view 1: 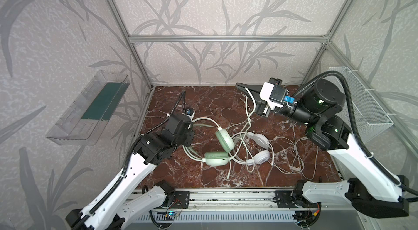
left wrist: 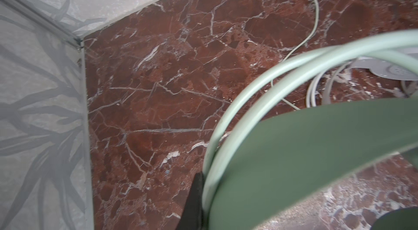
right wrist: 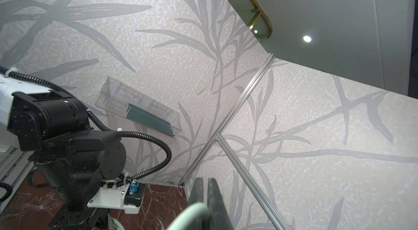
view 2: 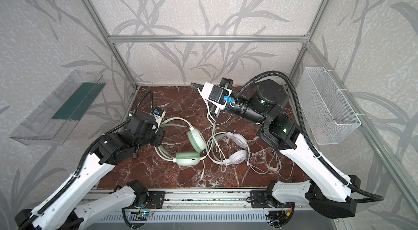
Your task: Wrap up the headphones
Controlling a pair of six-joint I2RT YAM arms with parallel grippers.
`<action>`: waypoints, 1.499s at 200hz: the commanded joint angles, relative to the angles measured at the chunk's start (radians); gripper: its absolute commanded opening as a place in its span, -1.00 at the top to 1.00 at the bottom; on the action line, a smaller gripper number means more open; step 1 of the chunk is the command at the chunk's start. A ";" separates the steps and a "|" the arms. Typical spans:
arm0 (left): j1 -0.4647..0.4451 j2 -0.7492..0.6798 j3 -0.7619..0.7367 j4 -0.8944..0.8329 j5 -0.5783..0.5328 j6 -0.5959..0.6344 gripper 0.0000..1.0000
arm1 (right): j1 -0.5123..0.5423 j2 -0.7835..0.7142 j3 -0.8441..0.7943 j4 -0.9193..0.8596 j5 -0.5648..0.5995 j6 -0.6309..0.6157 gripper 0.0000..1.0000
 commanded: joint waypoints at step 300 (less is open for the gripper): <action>-0.313 -0.159 0.006 0.154 0.233 -0.062 1.00 | -0.180 0.691 0.701 -0.461 0.268 0.228 1.00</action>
